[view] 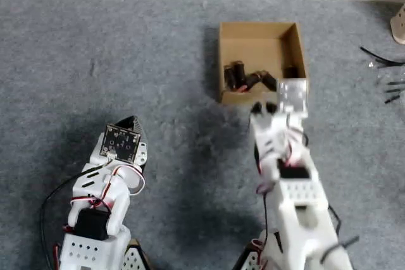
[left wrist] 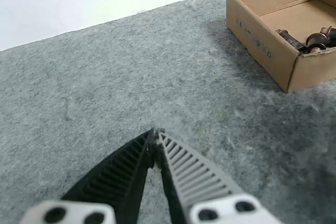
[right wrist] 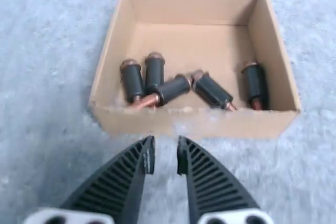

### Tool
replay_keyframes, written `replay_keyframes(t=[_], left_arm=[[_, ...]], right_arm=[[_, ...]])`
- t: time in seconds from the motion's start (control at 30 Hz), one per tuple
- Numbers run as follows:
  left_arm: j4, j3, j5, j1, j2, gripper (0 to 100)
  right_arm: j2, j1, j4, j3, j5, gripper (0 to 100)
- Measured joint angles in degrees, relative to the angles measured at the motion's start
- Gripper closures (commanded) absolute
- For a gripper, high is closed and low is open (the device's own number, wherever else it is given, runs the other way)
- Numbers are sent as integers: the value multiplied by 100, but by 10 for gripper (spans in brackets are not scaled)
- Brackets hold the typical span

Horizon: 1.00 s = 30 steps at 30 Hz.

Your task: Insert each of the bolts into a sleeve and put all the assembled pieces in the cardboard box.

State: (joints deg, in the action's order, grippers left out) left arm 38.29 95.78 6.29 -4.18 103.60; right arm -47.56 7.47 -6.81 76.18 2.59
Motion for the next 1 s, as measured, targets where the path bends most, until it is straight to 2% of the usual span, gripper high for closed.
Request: replay_keyframes(t=[0.23, 0.37, 0.57, 0.77, 1.0], left_arm=[[0, 0, 0, 0, 0, 972], [0, 0, 0, 0, 0, 972], [0, 0, 0, 0, 0, 972], [35, 9, 0, 0, 0, 972], [1213, 26, 0, 0, 0, 972]], right_arm=[[-2532, -70, 18, 1829, -9, 943], [-3938, -202, -62, 1969, -9, 943], [-5495, -281, -1908, 1978, -9, 943], [-5626, -290, -3455, 1978, -9, 943], [-5626, -378, -5538, 1978, -9, 943]])
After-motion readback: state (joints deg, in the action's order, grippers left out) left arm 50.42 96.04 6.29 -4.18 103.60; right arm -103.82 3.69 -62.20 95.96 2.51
